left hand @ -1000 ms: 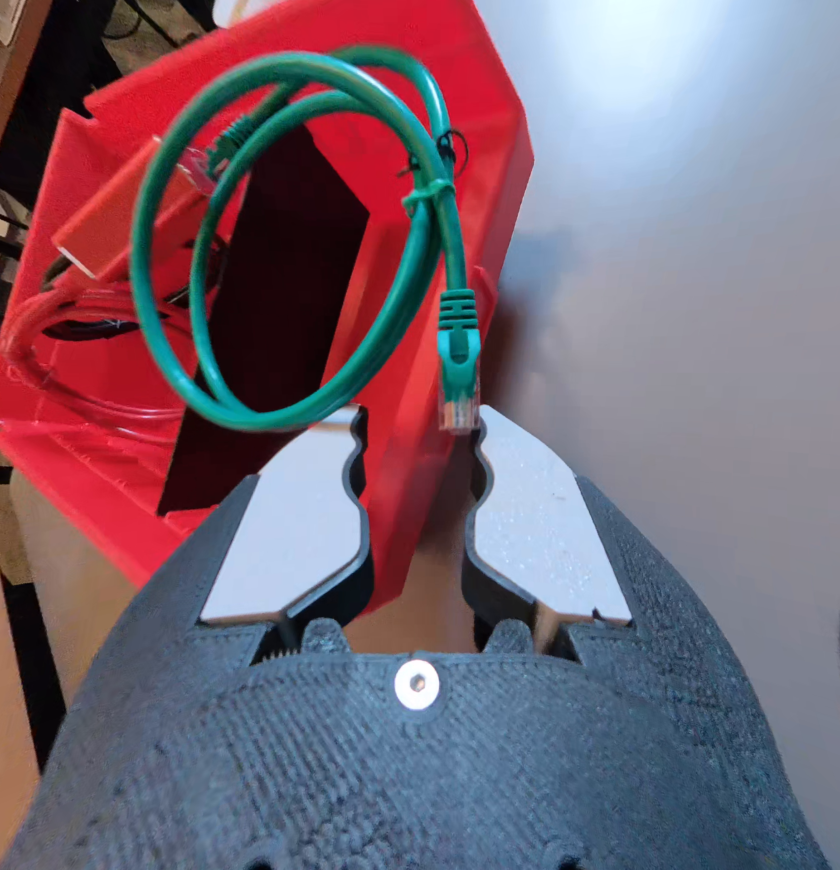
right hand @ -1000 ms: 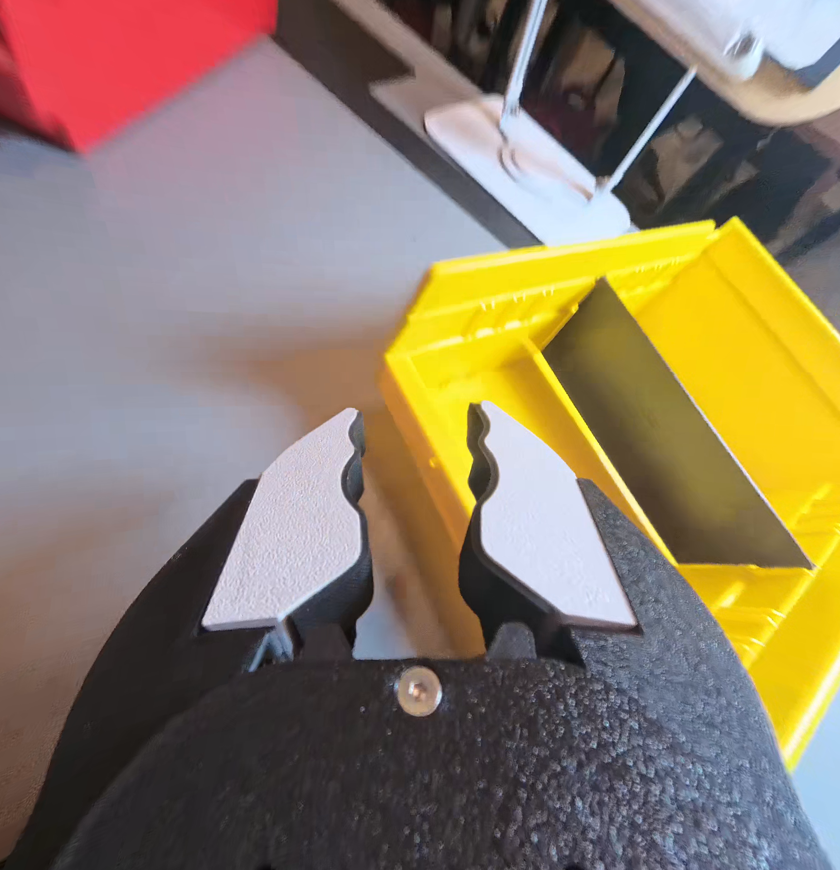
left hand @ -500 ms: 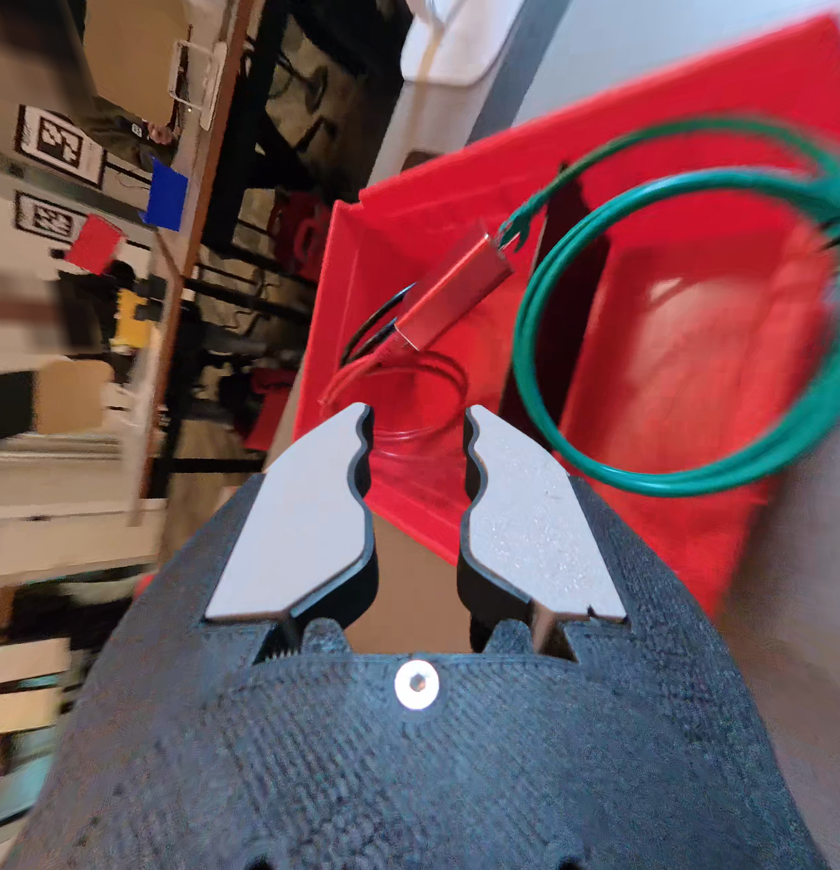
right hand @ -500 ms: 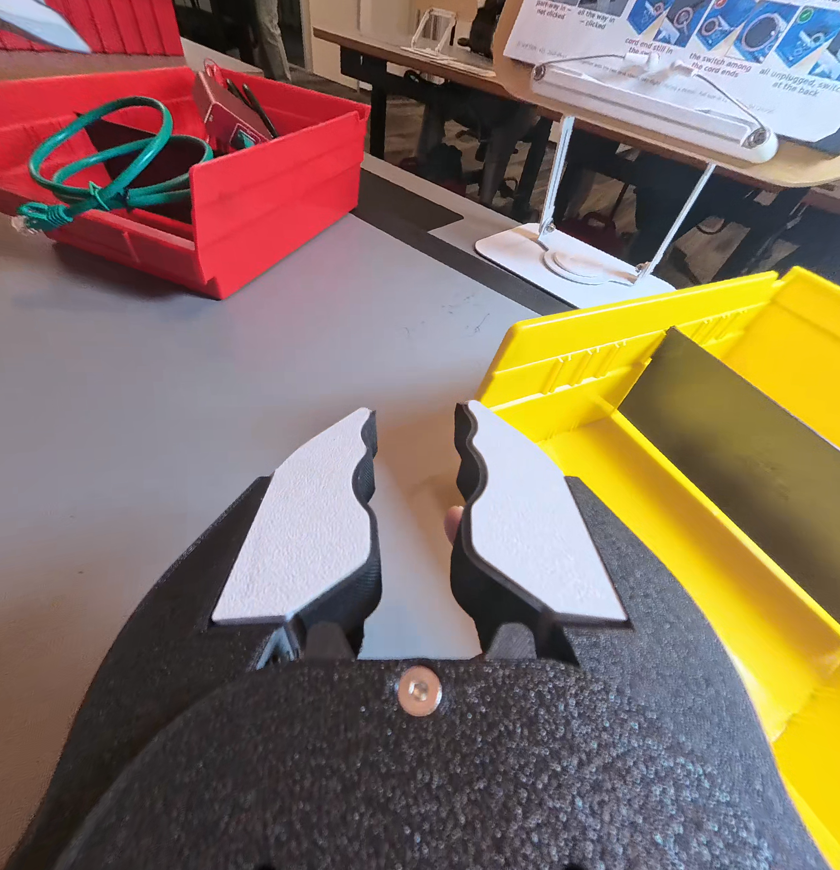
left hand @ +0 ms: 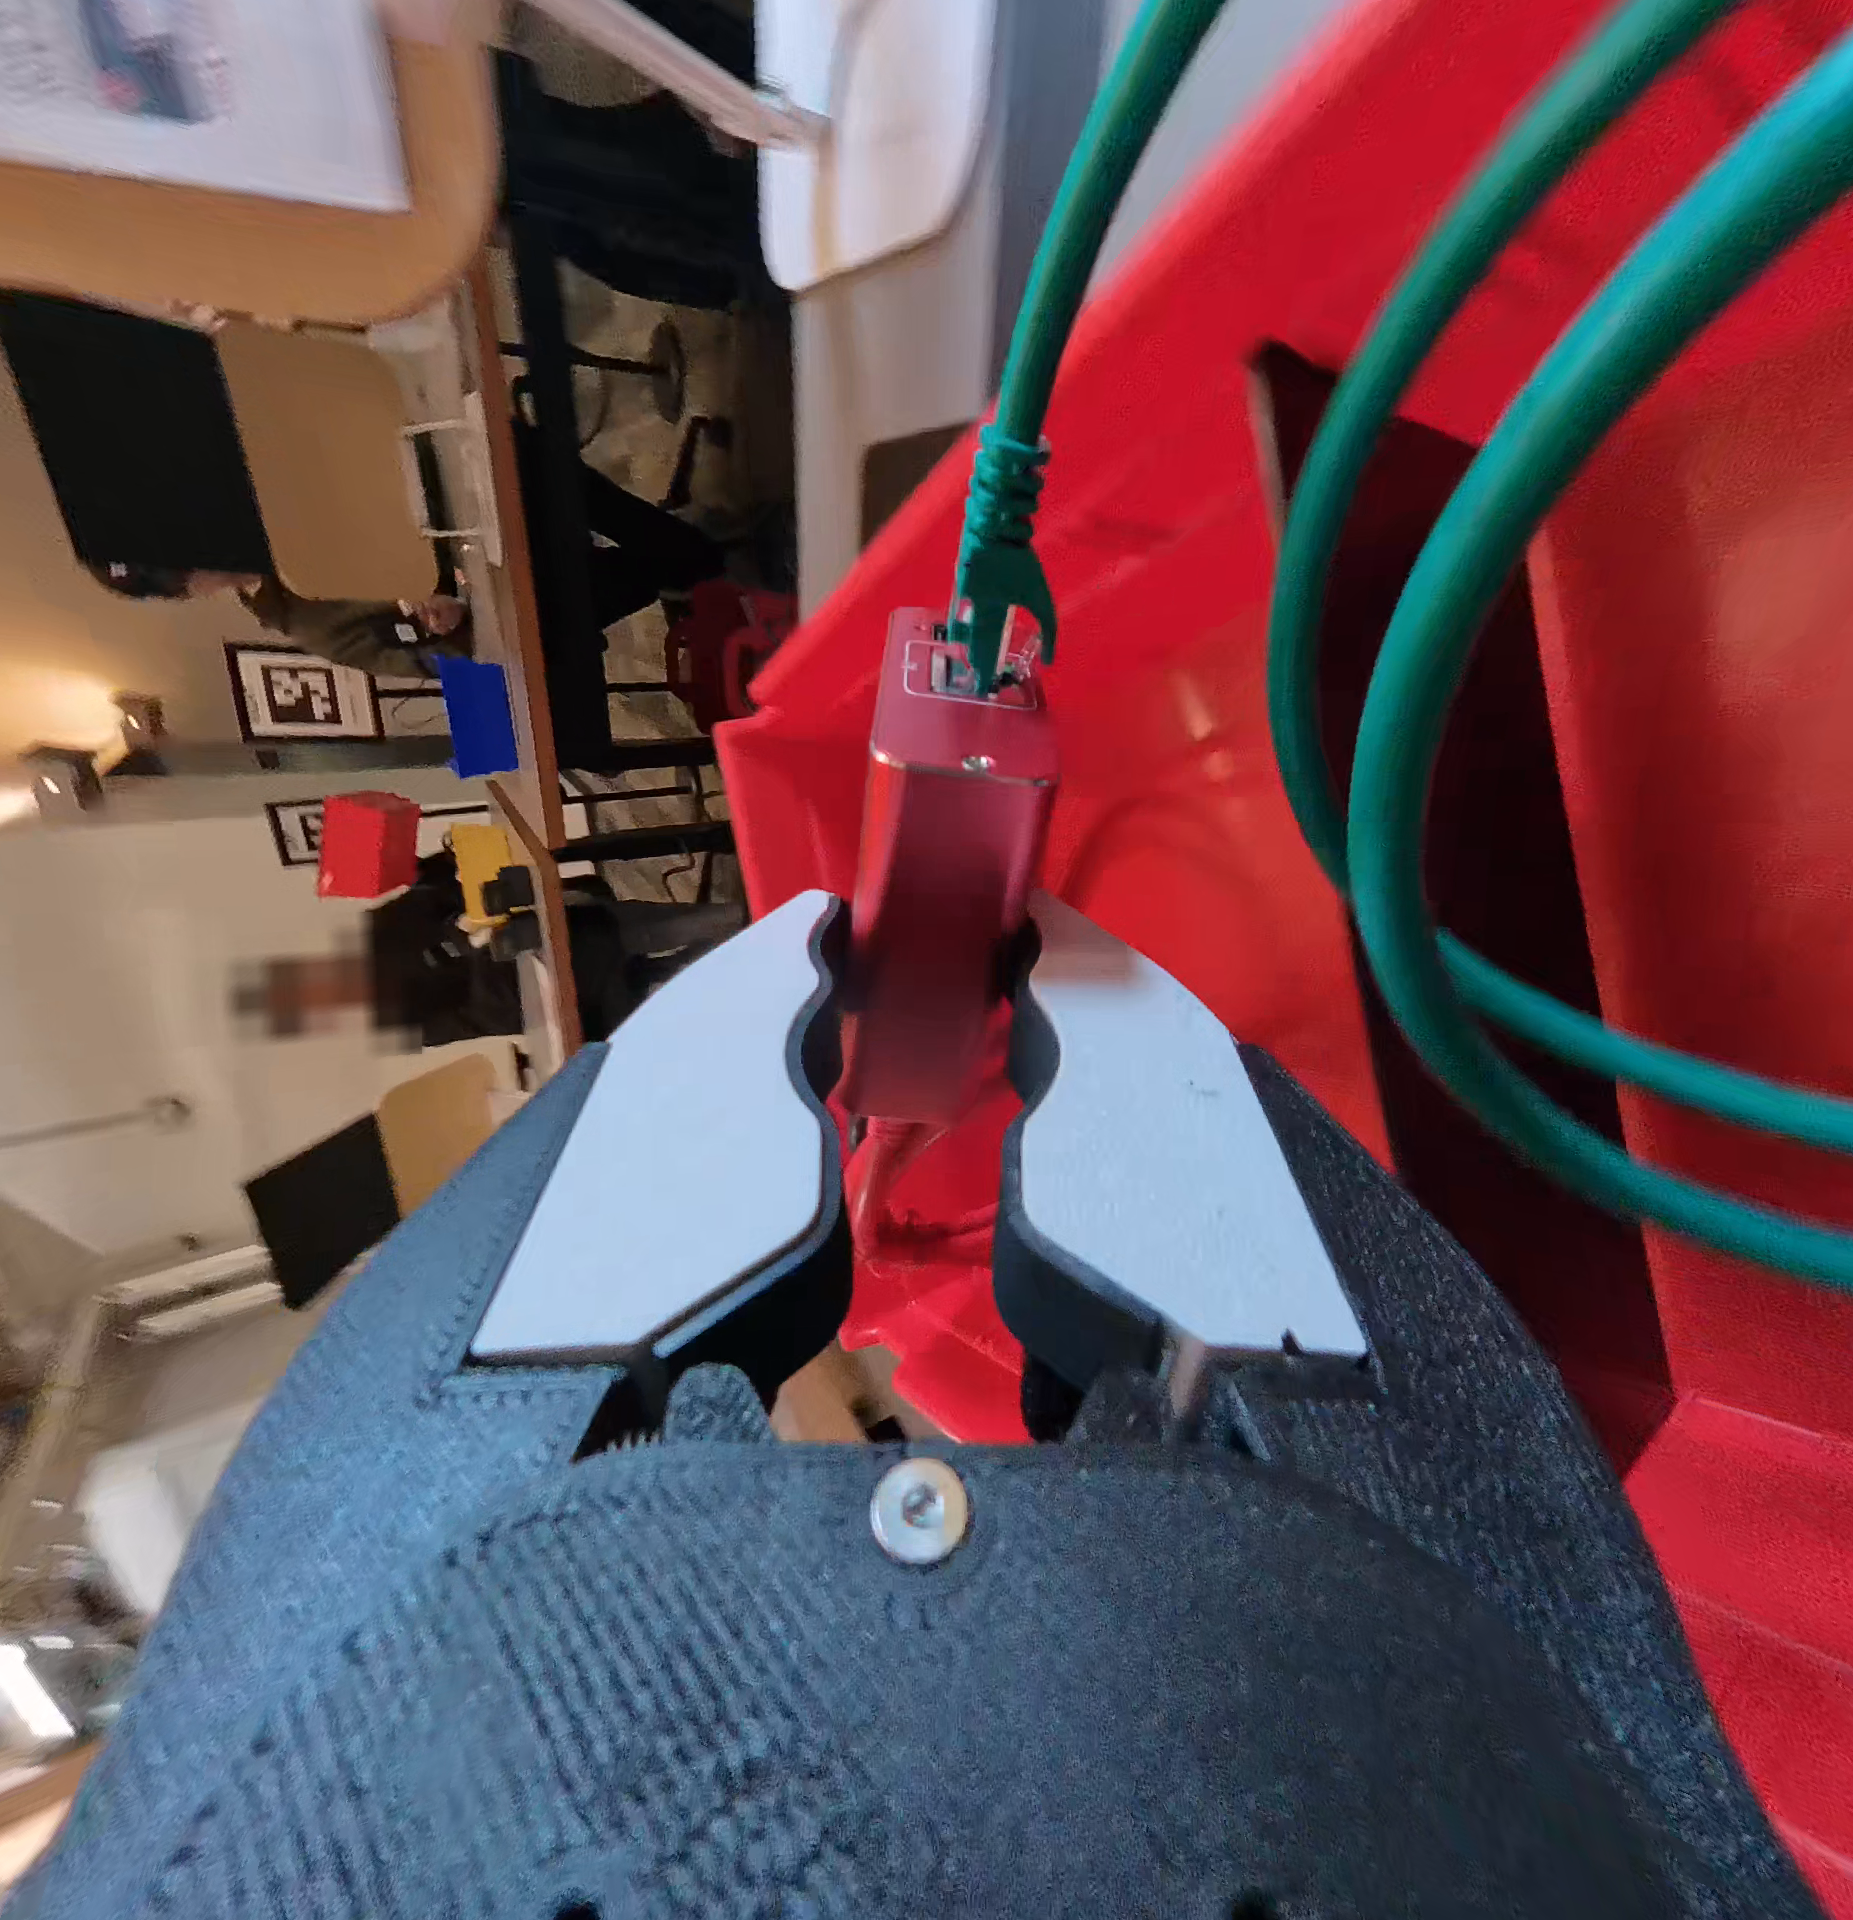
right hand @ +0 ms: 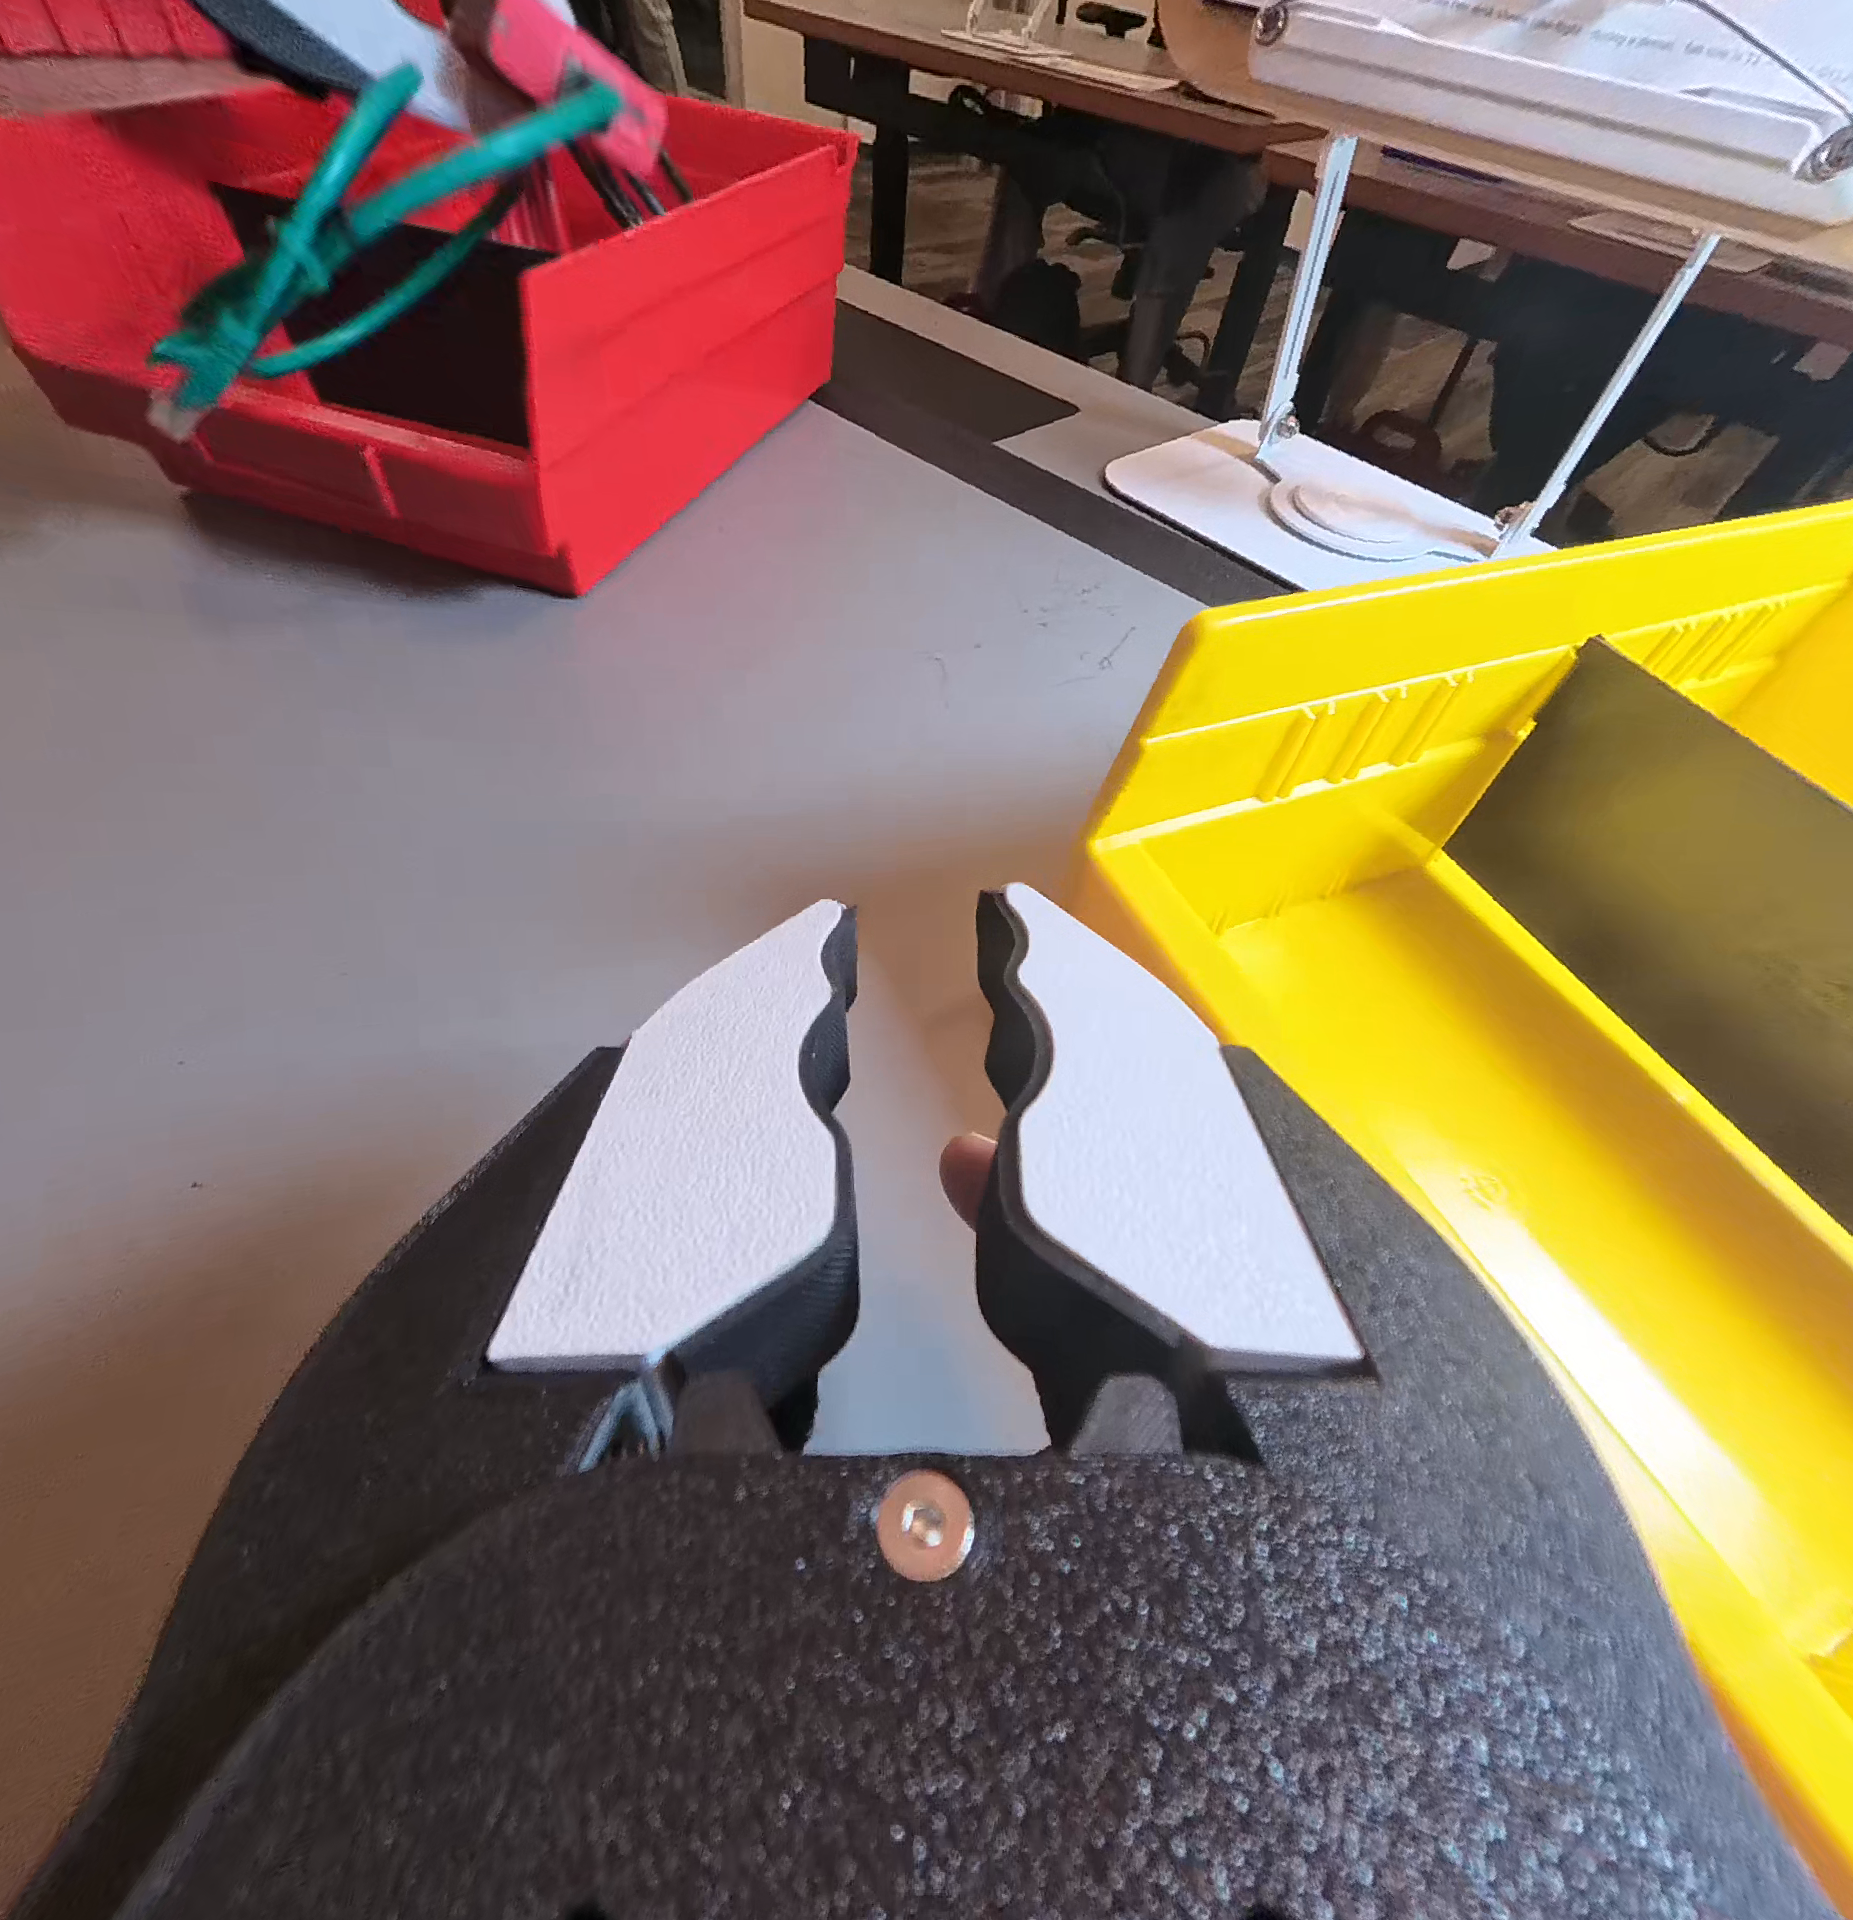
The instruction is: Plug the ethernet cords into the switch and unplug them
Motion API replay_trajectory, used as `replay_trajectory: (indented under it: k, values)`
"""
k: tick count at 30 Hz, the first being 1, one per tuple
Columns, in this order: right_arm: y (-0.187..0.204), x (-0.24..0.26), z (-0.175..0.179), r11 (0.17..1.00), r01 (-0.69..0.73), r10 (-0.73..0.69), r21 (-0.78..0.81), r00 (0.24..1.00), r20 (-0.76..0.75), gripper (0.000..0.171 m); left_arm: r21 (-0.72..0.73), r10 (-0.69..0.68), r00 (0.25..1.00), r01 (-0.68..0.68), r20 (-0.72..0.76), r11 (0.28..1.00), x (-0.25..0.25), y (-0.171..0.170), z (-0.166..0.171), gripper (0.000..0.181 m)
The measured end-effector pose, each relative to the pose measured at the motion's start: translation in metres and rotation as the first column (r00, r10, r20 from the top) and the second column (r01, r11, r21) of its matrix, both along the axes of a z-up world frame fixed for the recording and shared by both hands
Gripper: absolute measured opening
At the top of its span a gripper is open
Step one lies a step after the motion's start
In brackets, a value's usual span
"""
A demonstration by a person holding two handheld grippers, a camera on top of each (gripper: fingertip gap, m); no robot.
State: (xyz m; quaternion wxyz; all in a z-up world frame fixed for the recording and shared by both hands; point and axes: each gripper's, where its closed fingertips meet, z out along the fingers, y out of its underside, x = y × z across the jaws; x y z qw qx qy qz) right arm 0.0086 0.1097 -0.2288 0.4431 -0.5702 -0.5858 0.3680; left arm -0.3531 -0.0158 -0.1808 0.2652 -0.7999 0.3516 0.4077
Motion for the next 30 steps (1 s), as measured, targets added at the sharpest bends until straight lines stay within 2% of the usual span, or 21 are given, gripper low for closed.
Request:
replay_trajectory:
  k: [4, 8, 11, 14, 16, 19, 23, 24, 26, 30]
  values:
    - [-0.006, -0.003, 0.004, 0.999, -0.028, 0.027, -0.038, 0.999, -0.023, 0.021, 0.255, 0.030, 0.982, -0.077, 0.186, 0.964, -0.001, -0.005, 0.074, 0.027]
    - [-0.013, -0.004, 0.007, 0.999, -0.045, 0.045, -0.024, 0.999, -0.028, 0.021, 0.494, -0.059, 0.917, -0.157, 0.394, 0.855, 0.016, -0.012, 0.159, 0.028]
    - [-0.017, -0.005, 0.014, 0.999, -0.051, 0.050, -0.008, 0.997, -0.056, 0.021, 0.598, -0.234, 0.798, -0.188, 0.555, 0.779, 0.059, -0.014, 0.208, 0.027]
    - [-0.019, -0.004, 0.024, 0.999, -0.052, 0.052, -0.003, 0.994, -0.097, 0.020, 0.605, -0.414, 0.583, -0.173, 0.699, 0.777, 0.124, -0.010, 0.228, 0.027]
    - [-0.021, -0.003, 0.031, 0.999, -0.054, 0.054, 0.007, 0.990, -0.132, 0.021, 0.576, -0.480, 0.414, -0.142, 0.773, 0.805, 0.169, -0.007, 0.224, 0.028]
    - [-0.018, 0.002, 0.047, 0.999, -0.041, 0.045, 0.025, 0.977, -0.209, 0.020, 0.498, -0.488, 0.126, -0.060, 0.864, 0.865, 0.234, -0.002, 0.190, 0.027]
    - [-0.011, 0.014, 0.071, 0.999, -0.045, 0.043, 0.002, 0.946, -0.321, 0.021, 0.385, -0.375, -0.139, 0.056, 0.917, 0.921, 0.300, 0.002, 0.120, 0.027]
    - [-0.011, 0.016, 0.075, 0.998, -0.067, 0.056, -0.020, 0.938, -0.341, 0.021, 0.350, -0.332, -0.176, 0.084, 0.927, 0.933, 0.313, 0.003, 0.102, 0.027]
    - [-0.018, 0.019, 0.080, 0.986, -0.150, 0.116, -0.068, 0.924, -0.363, 0.023, 0.279, -0.247, -0.203, 0.151, 0.948, 0.948, 0.333, 0.003, 0.067, 0.027]
    - [-0.049, 0.017, 0.072, 0.930, -0.342, 0.284, -0.133, 0.901, -0.329, 0.031, 0.181, -0.141, -0.192, 0.211, 0.971, 0.961, 0.346, 0.009, 0.022, 0.027]
